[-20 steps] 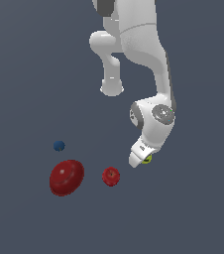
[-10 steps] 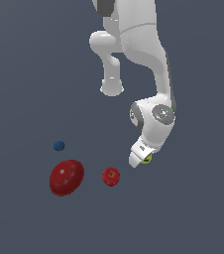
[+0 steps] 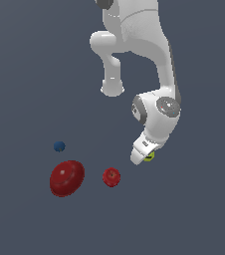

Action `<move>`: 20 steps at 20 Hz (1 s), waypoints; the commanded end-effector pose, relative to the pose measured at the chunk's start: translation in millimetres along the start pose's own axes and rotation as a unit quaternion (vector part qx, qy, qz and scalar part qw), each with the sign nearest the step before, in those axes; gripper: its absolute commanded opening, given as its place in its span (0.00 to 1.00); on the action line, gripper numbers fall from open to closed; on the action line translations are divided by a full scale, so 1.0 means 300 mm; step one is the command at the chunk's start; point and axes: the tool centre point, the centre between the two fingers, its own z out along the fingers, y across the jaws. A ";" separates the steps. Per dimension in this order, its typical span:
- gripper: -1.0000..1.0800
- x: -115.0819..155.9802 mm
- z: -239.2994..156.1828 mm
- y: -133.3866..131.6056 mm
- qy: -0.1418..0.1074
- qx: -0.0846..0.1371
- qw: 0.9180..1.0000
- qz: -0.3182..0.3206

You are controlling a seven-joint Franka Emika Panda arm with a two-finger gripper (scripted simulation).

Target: Pick up a designated object from a clutter of objects.

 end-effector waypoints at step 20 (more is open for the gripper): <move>0.00 0.018 -0.739 -0.079 0.001 0.000 1.000 -0.001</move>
